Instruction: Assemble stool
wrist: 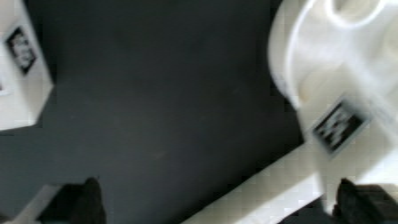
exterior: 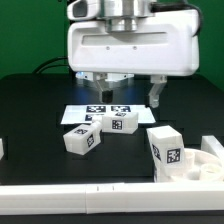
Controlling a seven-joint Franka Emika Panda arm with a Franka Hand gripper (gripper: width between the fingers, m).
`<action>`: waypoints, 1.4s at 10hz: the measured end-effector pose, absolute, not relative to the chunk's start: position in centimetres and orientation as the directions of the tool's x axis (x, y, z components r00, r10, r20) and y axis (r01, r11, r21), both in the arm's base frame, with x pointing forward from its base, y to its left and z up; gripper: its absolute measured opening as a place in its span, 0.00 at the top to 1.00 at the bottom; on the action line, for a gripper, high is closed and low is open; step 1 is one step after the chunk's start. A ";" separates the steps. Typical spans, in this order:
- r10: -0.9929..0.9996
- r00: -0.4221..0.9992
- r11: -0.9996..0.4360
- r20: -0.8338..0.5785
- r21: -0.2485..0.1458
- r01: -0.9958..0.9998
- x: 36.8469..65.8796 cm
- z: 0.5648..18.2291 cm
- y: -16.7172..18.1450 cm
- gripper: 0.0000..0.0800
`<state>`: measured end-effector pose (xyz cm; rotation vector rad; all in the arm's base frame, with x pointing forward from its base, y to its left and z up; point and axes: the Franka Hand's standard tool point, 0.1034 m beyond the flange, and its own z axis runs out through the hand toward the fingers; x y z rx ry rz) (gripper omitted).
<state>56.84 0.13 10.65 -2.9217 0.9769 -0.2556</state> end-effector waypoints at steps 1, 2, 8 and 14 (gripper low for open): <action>-0.604 0.785 -0.797 0.136 -0.098 -0.596 56.8 10.6 -0.1 0.19; -0.600 0.791 -0.800 0.114 -0.091 -0.594 56.5 10.5 -0.4 0.19; -0.539 0.775 -0.785 -0.329 -0.136 -0.604 51.9 8.5 -5.2 0.19; -0.330 0.662 -0.796 -0.673 -0.178 -0.578 52.9 5.5 -10.2 0.19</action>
Offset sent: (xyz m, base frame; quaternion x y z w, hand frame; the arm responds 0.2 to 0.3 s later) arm -0.0283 -0.0160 -0.0141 0.1294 -0.1109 -0.0078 0.9853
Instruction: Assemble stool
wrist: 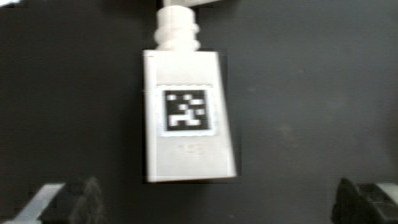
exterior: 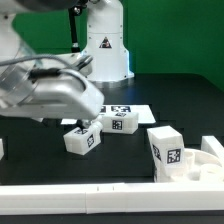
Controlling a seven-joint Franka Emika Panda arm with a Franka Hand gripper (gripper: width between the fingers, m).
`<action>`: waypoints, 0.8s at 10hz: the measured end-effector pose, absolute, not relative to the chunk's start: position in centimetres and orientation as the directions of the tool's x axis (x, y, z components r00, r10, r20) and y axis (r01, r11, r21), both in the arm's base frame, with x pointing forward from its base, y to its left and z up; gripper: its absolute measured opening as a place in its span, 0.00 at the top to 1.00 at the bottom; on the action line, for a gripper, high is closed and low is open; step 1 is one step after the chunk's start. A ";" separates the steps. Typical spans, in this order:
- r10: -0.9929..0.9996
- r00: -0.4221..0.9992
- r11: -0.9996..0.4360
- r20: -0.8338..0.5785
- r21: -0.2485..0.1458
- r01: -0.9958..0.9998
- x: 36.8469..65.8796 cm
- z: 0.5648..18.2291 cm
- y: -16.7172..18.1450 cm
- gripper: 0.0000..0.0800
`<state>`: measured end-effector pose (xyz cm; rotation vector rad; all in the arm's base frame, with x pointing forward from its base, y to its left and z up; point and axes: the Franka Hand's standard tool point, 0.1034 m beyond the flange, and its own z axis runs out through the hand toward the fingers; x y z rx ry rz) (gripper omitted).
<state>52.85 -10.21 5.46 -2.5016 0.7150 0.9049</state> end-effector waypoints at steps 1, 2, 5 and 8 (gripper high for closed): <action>-0.300 0.619 -0.793 -0.726 -0.170 -0.584 52.3 5.7 -10.1 0.19; -0.270 0.581 -0.792 -0.768 -0.167 -0.588 51.9 5.6 -10.1 0.19; -0.288 0.427 -0.753 -0.857 -0.073 -0.654 50.4 3.2 -9.0 0.19; -0.337 0.343 -0.713 -0.877 0.000 -0.701 49.2 0.7 -8.9 0.19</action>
Offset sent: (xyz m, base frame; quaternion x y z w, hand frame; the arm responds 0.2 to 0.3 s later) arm -0.0060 0.0291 -0.0210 0.0653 -0.1683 0.0700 0.9811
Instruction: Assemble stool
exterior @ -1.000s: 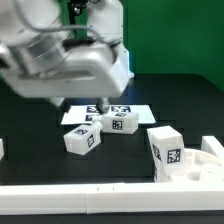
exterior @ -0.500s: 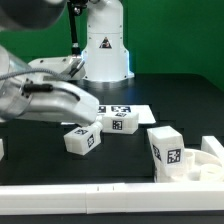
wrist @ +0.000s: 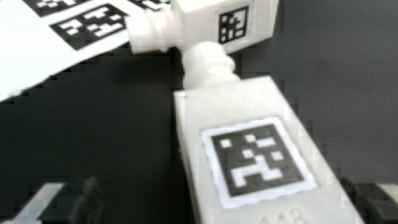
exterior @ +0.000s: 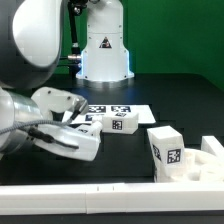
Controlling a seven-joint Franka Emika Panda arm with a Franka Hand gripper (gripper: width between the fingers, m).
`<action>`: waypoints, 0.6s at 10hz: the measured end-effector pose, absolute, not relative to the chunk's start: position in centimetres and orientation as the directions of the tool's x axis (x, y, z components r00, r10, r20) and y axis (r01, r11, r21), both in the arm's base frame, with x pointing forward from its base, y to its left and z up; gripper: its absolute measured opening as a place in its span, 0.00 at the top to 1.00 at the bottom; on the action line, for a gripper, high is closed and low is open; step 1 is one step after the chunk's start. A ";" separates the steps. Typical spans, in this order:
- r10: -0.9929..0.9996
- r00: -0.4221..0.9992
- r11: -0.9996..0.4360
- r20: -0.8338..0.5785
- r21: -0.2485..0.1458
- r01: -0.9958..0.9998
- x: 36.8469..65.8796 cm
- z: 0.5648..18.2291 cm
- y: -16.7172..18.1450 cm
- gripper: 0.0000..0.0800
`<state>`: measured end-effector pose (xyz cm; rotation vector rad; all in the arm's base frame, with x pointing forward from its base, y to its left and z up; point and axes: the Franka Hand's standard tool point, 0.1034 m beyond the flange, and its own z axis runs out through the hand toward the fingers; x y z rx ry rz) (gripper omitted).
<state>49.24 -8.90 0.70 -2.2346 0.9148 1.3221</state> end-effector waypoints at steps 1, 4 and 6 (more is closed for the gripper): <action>-0.354 0.338 -0.708 -0.872 0.013 -0.707 49.2 0.3 -8.5 0.19; -0.356 0.338 -0.708 -0.871 0.015 -0.706 49.1 0.3 -8.6 0.21; -0.356 0.338 -0.708 -0.871 0.016 -0.706 49.1 0.3 -8.7 0.45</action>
Offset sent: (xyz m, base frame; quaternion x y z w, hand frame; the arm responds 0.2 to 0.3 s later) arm 0.0000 0.0000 0.0000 0.0000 0.0000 0.0000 1.0000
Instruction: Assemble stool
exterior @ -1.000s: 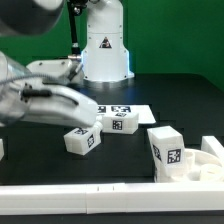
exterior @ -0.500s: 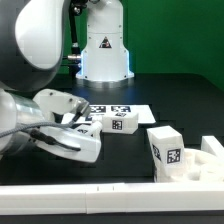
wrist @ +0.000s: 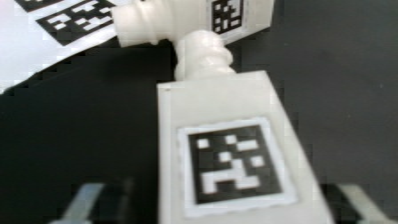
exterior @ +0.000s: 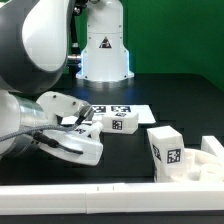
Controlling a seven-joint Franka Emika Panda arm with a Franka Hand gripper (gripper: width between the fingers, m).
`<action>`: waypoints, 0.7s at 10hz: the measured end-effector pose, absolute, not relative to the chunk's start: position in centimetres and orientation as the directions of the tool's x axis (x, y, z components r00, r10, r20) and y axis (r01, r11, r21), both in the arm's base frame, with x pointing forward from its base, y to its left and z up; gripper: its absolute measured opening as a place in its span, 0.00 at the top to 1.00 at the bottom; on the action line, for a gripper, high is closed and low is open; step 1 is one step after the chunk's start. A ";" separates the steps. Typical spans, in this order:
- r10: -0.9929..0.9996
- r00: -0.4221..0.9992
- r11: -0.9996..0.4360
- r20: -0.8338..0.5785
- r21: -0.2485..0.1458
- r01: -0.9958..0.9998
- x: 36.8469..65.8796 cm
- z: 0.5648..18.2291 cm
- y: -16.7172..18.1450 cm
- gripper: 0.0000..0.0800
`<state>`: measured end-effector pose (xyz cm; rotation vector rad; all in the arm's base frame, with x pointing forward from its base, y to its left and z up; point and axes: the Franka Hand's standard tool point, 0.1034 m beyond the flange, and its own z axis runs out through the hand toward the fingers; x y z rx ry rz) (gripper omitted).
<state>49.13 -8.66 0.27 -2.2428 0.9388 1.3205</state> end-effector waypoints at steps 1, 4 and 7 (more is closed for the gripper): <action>-0.356 0.341 -0.709 -0.870 0.014 -0.705 49.2 0.4 -8.7 0.59; -0.350 0.429 -0.729 -0.833 -0.045 -0.683 51.9 6.7 -7.6 0.58; -0.432 0.601 -0.775 -0.672 -0.065 -0.629 53.5 9.9 -6.8 0.58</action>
Offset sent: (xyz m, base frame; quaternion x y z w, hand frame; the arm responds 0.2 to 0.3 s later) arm 0.0068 0.0171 0.0964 -0.0146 0.0225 -0.0077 0.9996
